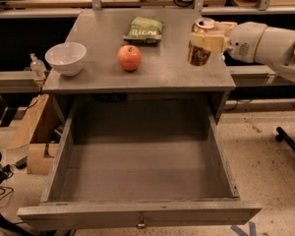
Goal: Place orange can into top drawer
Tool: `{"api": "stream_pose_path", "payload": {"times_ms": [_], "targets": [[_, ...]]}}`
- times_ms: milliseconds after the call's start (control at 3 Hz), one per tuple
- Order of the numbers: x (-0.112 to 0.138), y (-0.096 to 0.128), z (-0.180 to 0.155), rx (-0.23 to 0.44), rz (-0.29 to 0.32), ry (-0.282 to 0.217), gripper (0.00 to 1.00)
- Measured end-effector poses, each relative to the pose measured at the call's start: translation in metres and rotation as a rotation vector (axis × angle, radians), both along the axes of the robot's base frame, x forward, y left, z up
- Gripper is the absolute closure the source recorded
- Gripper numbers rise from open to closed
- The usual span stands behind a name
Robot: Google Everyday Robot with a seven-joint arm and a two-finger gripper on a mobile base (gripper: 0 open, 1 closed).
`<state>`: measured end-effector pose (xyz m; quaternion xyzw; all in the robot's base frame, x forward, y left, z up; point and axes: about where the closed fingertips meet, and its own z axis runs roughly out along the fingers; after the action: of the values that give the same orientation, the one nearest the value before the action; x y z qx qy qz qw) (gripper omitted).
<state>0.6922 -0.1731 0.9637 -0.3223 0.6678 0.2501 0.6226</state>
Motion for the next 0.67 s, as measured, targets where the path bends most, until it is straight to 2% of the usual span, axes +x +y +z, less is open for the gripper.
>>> {"api": "stream_pose_path", "payload": {"times_ms": [333,667], "targets": [[-0.048,0.029,-0.016,-0.017,0.125,-0.010,1.00],[-0.104,0.056,-0.012,-0.029,0.235,-0.072,1.00]]}}
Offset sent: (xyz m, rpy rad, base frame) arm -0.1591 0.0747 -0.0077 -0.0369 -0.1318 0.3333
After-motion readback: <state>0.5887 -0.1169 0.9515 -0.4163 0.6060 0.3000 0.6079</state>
